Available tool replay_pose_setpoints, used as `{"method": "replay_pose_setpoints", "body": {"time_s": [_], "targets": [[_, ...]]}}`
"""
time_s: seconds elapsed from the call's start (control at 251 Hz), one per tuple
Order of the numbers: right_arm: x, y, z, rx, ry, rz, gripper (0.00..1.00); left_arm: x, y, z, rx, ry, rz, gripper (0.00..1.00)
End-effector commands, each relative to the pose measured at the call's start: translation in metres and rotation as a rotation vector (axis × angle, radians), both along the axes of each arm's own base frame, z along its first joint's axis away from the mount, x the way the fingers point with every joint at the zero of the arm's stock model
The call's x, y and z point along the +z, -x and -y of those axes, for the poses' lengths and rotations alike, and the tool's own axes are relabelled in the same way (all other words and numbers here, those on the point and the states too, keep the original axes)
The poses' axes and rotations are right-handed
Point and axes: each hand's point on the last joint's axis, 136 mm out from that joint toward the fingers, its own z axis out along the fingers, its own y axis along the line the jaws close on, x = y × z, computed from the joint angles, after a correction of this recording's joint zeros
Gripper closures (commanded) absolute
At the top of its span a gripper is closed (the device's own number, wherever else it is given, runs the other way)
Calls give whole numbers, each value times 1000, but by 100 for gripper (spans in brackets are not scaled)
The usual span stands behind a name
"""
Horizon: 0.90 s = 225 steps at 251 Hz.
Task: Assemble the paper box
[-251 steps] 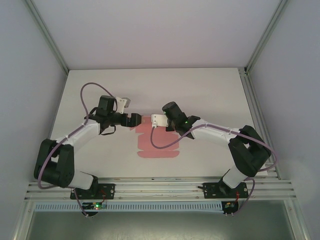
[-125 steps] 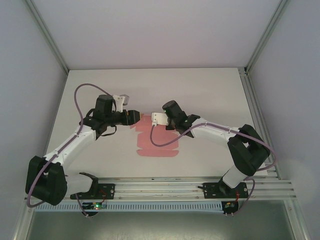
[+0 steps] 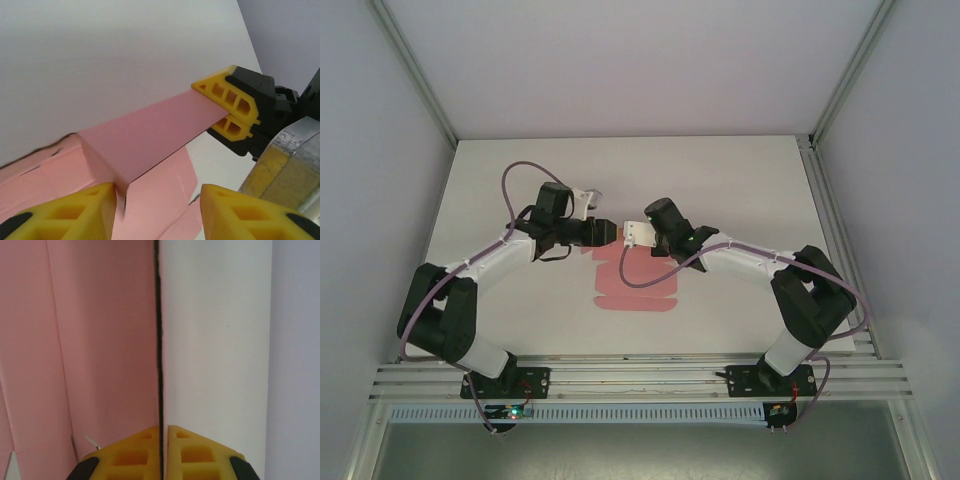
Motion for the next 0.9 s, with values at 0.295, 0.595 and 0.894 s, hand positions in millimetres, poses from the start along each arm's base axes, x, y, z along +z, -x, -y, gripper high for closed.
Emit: {"method": "replay_pose_setpoints", "body": {"time_s": [0.295,0.595,0.894], "targets": [[-7,-2,6,-78,-55,53,98,15,-15,17,103,110,20,42],[-9,2,5,-96,-65,140,98,21,-21,21,165,224,-17,50],[-10,-2,10,-102,-11,171,95,10,-14,10,220,187,-66,49]]}}
